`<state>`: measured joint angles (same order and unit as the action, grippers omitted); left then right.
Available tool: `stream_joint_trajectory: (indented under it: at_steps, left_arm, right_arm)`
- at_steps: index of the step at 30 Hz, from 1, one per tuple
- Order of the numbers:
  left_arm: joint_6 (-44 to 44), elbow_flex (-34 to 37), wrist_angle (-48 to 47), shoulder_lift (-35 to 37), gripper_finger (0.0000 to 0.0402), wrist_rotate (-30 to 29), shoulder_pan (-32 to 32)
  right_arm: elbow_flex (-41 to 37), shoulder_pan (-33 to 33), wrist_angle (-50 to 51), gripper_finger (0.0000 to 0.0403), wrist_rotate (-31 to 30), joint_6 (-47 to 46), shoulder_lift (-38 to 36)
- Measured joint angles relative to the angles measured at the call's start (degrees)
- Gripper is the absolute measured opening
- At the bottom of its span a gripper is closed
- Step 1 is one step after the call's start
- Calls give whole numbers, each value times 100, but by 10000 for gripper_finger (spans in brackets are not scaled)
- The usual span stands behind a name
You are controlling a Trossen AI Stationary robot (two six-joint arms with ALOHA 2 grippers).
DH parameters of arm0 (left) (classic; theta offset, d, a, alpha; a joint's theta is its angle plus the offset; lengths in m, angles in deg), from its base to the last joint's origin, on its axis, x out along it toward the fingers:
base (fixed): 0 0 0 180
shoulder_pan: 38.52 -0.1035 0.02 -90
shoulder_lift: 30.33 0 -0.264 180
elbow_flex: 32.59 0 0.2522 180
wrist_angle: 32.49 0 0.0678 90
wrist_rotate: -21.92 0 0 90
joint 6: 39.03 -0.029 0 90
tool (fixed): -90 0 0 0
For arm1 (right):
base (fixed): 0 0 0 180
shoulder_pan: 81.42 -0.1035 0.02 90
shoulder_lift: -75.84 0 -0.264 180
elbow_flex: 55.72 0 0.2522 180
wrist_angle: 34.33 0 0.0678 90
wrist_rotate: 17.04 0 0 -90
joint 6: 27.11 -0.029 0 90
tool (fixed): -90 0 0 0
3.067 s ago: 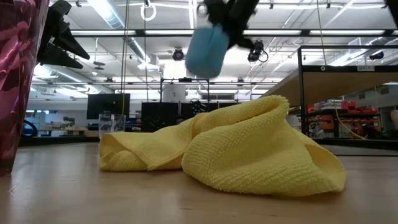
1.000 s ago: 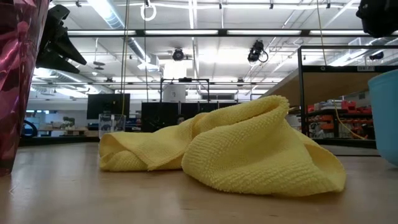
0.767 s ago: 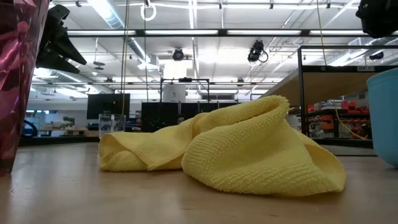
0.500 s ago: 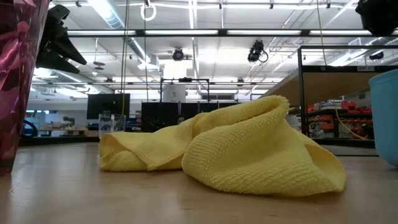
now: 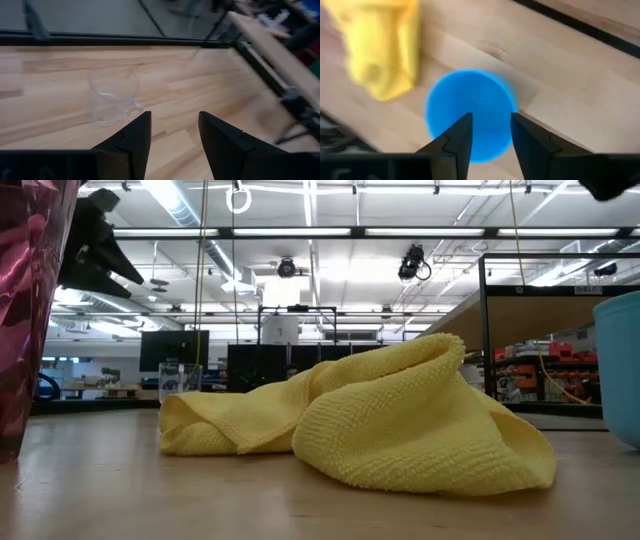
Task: Stack small to large cups/mugs on shelf
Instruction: Put the transparent mug on the shelf
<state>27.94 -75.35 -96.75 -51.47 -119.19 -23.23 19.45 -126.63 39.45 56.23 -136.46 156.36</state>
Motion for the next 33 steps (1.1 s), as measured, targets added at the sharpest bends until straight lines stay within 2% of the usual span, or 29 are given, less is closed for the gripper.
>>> stream_joint_trajectory:
  at_steps: [4, 7, 10, 12, 16, 19, 24, 27, 30, 33]
  left_arm:
    - [-27, 0, 137, -372, 172, 58, -423]
    - [-365, -107, 306, -713, 172, 103, -846]
    - [-679, -507, 150, -1087, 172, 186, -1446]
    - [-920, -867, -79, -1325, 172, 476, -1964]
    - [-1758, -1713, -633, -1796, 172, 1504, -3202]
    - [-2618, -2282, -658, -2218, 172, 2434, -4197]
    - [-3928, -2897, -615, -3173, 172, 4858, -5859]
    - [-4235, -3074, -652, -3753, 172, 5946, -6652]
    - [-4399, -3119, -722, -4253, 172, 6622, -7162]
    - [-4538, -3117, -815, -4676, 172, 6638, -7385]
  right_arm:
    - [4, 0, -55, 140, -678, -8, -647]
    - [4, 0, -156, 140, -1581, 142, -1130]
    - [7, 8, -254, 139, -2374, 548, -1576]
    - [7, 7, -255, 138, -2733, 838, -1840]
    - [7, 7, -253, 138, -3026, 1267, -2267]
    - [7, 7, -252, 138, -3157, 1591, -2470]
    - [7, 10, -247, 137, -3255, 2106, -2633]
    - [7, 17, -246, 137, -3255, 2256, -2654]
    - [7, 17, -244, 137, -3231, 2365, -2659]
    - [7, 17, -244, 137, -3222, 2465, -2659]
